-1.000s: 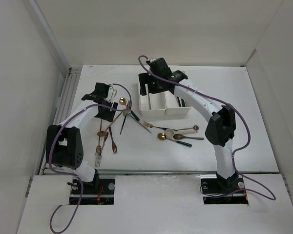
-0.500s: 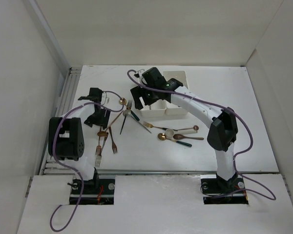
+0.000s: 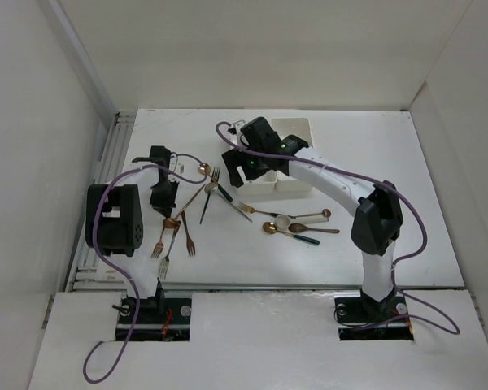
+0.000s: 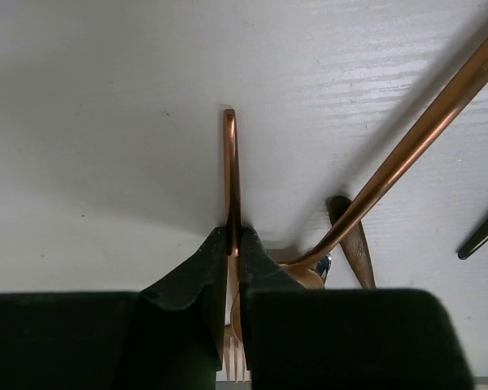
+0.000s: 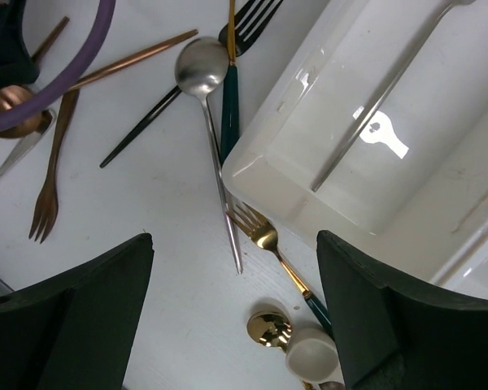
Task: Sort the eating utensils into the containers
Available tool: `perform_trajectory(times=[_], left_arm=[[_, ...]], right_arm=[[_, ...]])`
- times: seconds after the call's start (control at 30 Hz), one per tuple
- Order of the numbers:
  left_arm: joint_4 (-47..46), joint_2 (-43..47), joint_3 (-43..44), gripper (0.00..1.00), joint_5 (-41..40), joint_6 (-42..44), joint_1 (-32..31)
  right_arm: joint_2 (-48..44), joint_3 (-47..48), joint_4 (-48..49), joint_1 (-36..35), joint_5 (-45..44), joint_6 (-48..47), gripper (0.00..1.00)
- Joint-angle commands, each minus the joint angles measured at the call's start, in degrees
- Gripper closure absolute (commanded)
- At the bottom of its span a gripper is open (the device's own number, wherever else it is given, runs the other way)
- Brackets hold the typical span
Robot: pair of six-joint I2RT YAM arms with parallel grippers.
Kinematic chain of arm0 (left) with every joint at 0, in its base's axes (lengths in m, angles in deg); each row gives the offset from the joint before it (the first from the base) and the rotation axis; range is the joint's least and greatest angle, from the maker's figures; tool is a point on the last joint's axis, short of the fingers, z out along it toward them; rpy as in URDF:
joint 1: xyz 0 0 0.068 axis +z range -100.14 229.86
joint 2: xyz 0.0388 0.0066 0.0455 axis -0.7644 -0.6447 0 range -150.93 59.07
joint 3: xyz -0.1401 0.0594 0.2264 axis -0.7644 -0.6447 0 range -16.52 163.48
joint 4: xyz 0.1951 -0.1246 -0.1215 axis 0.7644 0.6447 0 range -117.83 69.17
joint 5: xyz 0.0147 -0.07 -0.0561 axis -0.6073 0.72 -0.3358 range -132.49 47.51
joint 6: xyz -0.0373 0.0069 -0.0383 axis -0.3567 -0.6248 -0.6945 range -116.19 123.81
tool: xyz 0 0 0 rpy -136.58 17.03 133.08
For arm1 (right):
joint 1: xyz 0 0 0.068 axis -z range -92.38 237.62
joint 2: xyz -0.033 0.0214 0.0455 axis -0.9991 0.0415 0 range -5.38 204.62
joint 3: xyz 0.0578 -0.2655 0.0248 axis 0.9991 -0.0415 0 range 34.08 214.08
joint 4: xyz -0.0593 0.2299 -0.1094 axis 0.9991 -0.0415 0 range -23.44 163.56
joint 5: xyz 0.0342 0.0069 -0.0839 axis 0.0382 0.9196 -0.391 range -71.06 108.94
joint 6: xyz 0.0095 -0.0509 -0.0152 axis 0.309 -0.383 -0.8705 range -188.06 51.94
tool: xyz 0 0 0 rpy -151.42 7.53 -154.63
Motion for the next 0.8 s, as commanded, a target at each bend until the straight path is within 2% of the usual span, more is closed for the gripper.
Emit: perform_trajectory(times=[0.0, 0.2, 0.43, 0.6, 0.77], left_arm=[[0.7, -4.1, -1.0, 1.00, -0.3, 0.3, 0.7], [0.7, -3.5, 5.2, 1.00, -2.6, 0.3, 3.3], [3.4, 1.4, 22.4, 1.00, -2.1, -1.3, 3.3], [4.5, 2.5, 28.4, 1.00, 2.6, -4.4, 3.3], [3.2, 3.8, 33.6, 1.00, 11.5, -10.2, 3.3]], right_arm=[[-4.5, 0.4, 2.7, -0.2, -1.3, 0.3, 0.14], [-6.0, 1.0, 2.7, -0.2, -1.8, 0.9, 0.15], [-8.5, 0.5, 6.4, -0.2, 0.7, 3.7, 0.15], [-10.0, -1.4, 12.1, -0.2, 5.5, 6.8, 0.15], [-9.4, -2.5, 19.9, 1.5, 15.6, 12.6, 0.15]])
